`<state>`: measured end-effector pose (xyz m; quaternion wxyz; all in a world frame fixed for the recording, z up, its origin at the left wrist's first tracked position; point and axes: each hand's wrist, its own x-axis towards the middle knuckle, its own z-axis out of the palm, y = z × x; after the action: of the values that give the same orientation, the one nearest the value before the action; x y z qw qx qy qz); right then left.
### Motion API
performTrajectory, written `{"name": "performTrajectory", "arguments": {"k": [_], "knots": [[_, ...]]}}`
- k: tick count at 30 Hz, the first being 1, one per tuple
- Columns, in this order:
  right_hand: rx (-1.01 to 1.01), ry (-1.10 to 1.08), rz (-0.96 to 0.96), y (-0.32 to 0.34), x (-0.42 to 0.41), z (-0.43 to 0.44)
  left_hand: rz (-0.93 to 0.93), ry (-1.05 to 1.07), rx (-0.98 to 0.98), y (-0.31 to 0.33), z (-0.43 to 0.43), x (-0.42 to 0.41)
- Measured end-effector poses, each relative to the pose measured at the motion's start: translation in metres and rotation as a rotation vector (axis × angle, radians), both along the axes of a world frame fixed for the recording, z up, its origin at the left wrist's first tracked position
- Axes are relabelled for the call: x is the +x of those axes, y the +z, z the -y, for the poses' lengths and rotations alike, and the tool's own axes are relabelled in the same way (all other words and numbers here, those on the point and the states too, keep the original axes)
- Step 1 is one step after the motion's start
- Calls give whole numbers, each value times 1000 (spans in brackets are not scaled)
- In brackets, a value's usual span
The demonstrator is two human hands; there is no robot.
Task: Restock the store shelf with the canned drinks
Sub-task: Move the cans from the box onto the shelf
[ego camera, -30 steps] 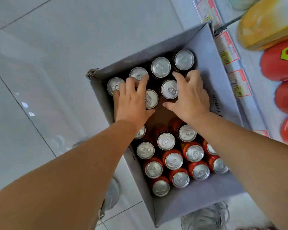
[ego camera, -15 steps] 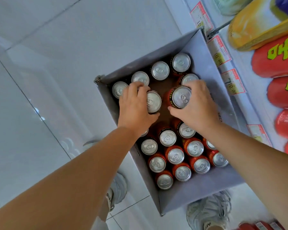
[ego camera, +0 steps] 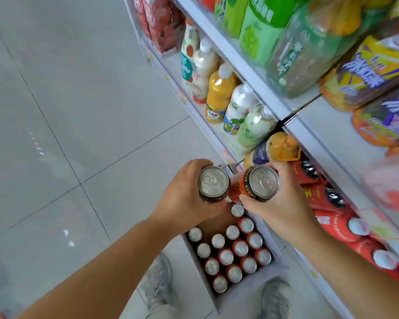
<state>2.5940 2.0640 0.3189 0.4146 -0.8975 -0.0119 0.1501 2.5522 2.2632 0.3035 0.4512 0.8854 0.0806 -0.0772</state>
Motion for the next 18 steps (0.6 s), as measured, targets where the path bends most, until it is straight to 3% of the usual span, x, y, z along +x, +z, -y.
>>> {"name": "performTrajectory", "arguments": {"k": [12,18], "knots": [[219,-245,325,368,-44,11,368,-224,-122,378,6,20],[200,-424,531,494,-69,61,506,-385,-284,509,68,28]]}}
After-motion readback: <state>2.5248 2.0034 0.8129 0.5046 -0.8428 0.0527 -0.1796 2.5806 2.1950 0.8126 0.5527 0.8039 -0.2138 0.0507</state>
